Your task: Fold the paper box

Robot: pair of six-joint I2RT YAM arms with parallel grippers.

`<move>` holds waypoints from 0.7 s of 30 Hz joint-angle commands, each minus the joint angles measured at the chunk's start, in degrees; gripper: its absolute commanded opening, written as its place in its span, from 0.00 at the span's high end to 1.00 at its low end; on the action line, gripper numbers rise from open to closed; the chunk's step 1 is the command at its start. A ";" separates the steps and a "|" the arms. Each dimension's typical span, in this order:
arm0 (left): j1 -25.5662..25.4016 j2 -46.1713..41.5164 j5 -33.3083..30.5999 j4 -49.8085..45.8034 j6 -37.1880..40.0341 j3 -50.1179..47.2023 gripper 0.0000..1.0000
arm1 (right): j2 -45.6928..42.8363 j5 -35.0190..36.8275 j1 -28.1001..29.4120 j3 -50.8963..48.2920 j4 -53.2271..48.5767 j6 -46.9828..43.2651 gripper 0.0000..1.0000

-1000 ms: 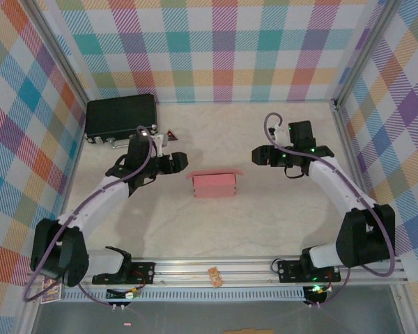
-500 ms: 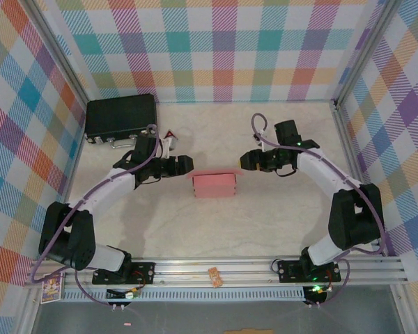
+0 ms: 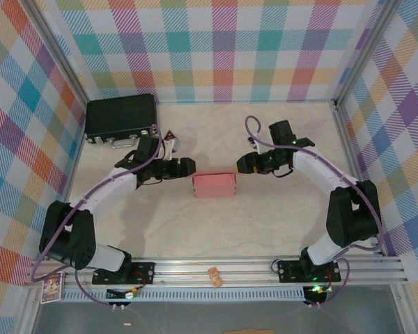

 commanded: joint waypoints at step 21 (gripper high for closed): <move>-1.96 -1.22 1.54 -2.29 0.50 0.39 0.37 | 0.23 1.99 3.04 0.38 -2.53 -2.20 0.51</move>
